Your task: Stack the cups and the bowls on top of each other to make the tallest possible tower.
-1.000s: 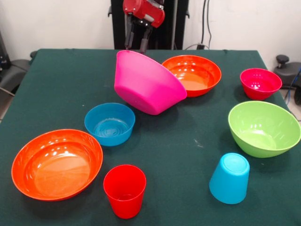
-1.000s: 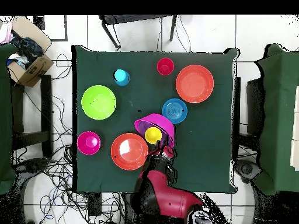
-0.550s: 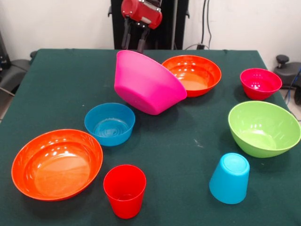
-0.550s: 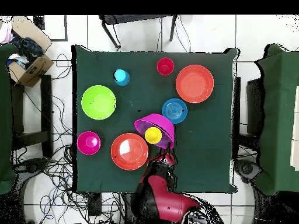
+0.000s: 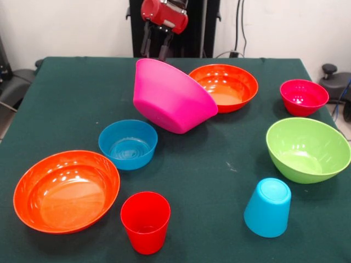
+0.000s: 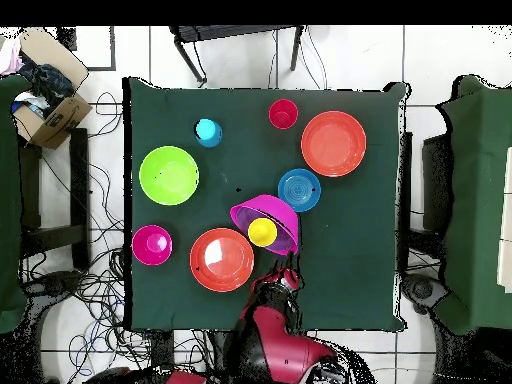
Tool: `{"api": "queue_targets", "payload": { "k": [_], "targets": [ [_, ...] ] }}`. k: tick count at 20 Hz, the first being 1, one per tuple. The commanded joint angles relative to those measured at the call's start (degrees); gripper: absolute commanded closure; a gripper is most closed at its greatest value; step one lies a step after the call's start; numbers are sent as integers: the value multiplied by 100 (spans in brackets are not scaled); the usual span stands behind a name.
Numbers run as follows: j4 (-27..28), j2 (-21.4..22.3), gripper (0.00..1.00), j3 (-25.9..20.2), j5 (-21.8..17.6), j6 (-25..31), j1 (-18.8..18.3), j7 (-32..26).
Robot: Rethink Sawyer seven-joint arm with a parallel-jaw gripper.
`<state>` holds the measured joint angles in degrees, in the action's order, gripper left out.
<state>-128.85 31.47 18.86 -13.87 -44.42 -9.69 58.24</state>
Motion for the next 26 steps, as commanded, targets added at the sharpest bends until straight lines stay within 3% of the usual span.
{"api": "queue_targets", "payload": {
  "k": [1, 6, 15, 26],
  "targets": [
    [606, -589, 0, -88, 208, -548, 253, 1107],
    [807, -1042, 0, -11, 301, -1009, 337, 1187],
    [1070, -1445, 0, 72, 390, -1493, 455, 1285],
    [1237, -1354, 0, 198, 231, -1576, 452, 1313]
  ]
}}
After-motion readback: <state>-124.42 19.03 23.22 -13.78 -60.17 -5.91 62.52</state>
